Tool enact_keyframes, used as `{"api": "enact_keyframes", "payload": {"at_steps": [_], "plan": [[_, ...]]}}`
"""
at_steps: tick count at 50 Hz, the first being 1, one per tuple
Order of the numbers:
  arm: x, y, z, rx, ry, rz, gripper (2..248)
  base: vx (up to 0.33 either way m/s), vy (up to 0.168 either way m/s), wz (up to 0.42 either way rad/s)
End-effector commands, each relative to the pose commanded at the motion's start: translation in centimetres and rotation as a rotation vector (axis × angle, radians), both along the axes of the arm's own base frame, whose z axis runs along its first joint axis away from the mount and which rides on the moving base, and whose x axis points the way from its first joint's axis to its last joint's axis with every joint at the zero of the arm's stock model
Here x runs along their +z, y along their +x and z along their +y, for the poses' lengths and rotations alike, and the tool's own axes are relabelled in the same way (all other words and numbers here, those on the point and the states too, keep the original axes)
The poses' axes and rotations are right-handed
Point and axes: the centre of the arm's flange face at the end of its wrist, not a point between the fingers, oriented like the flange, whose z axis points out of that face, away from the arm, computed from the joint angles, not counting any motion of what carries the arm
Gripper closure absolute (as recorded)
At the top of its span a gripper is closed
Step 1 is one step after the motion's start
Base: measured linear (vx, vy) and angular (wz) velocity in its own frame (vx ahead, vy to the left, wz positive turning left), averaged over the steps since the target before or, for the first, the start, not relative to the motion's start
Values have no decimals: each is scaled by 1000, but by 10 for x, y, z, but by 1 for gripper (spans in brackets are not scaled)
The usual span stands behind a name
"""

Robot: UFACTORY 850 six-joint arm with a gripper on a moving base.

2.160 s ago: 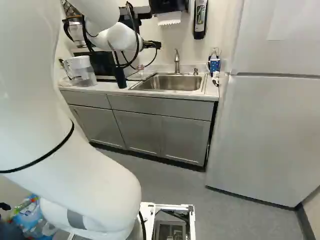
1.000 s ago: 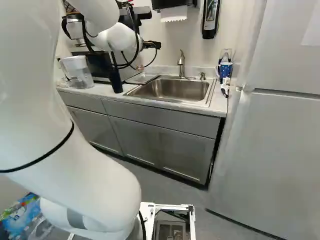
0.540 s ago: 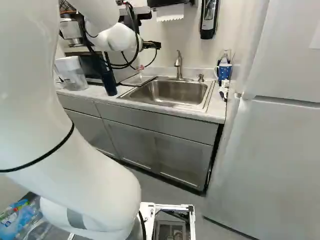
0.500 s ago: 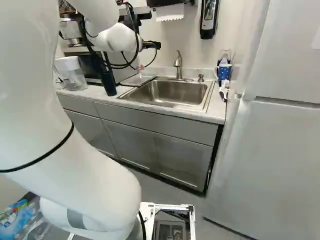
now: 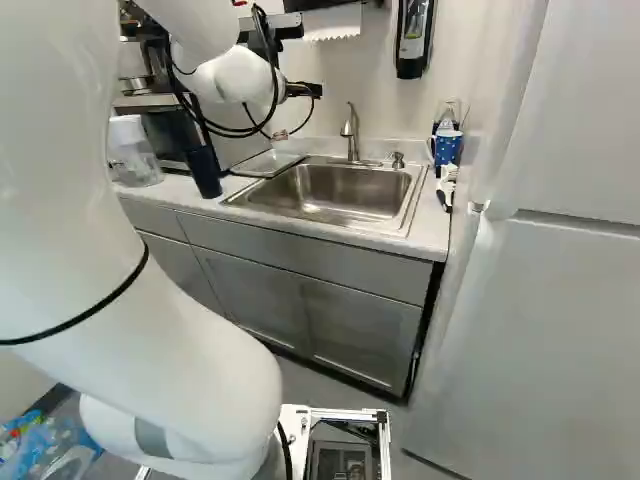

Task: Rinse the cup and place it in the tray

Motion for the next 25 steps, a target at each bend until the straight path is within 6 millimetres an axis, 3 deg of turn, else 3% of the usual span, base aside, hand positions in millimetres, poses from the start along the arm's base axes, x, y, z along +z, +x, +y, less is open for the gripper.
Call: {"api": "enact_keyframes", "payload": {"at_steps": [25], "plan": [[0, 7, -3, -6, 0, 2, 3, 1, 0, 0]]}}
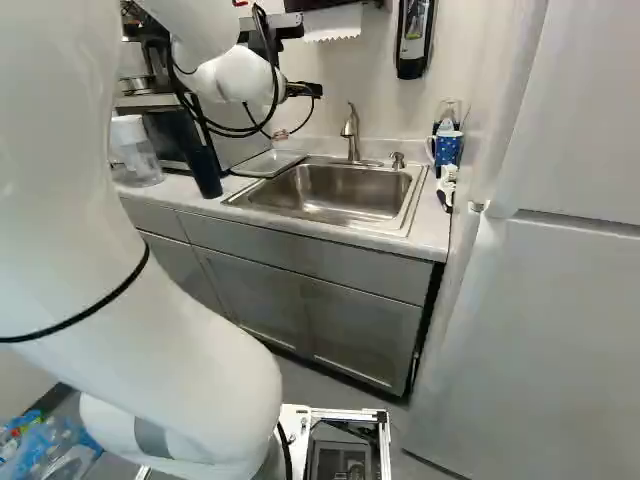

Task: Rinse the cup and place it in the tray

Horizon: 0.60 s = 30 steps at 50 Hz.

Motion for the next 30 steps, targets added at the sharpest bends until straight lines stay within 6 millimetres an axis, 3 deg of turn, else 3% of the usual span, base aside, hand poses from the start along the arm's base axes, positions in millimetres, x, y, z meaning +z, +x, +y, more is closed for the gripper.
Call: {"api": "enact_keyframes", "payload": {"at_steps": [30], "plan": [[-7, 54, -28, -47, 2, 65, 3, 0, 0, 0]]}}
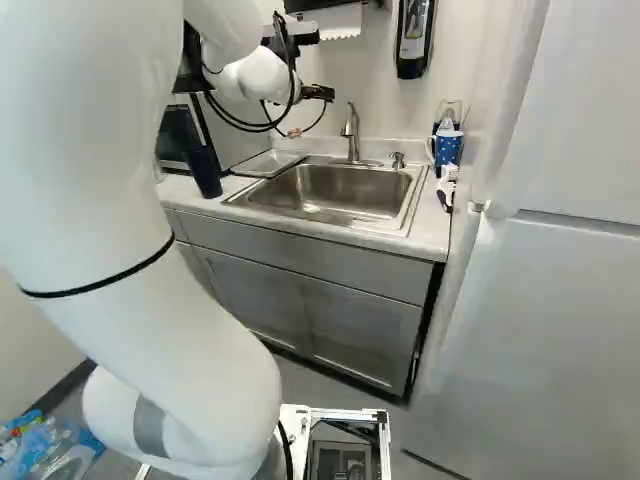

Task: Rinse the cup and place it in the tray

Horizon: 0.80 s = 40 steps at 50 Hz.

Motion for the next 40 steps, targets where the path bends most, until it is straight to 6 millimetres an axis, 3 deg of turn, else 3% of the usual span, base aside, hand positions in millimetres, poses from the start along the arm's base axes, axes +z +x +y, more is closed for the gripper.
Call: {"api": "enact_keyframes", "payload": {"at_steps": [40], "plan": [[-16, 77, -33, -45, 8, 102, 3, 0, 0, 0]]}}
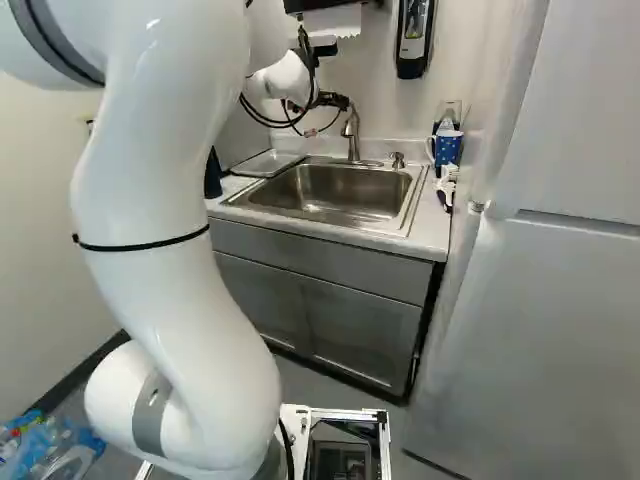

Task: Rinse the cup and place it in the tray

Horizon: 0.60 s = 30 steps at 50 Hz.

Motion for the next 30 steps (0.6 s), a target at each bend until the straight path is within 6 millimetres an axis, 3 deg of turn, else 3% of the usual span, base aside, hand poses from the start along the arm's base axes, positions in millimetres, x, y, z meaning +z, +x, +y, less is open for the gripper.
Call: {"api": "enact_keyframes", "payload": {"at_steps": [8, 30], "plan": [[-2, 13, -6, -7, 1, 6, 3, 0, 0, 0], [-3, 19, -19, -25, 0, 3, 3, 0, 0, 0]]}}
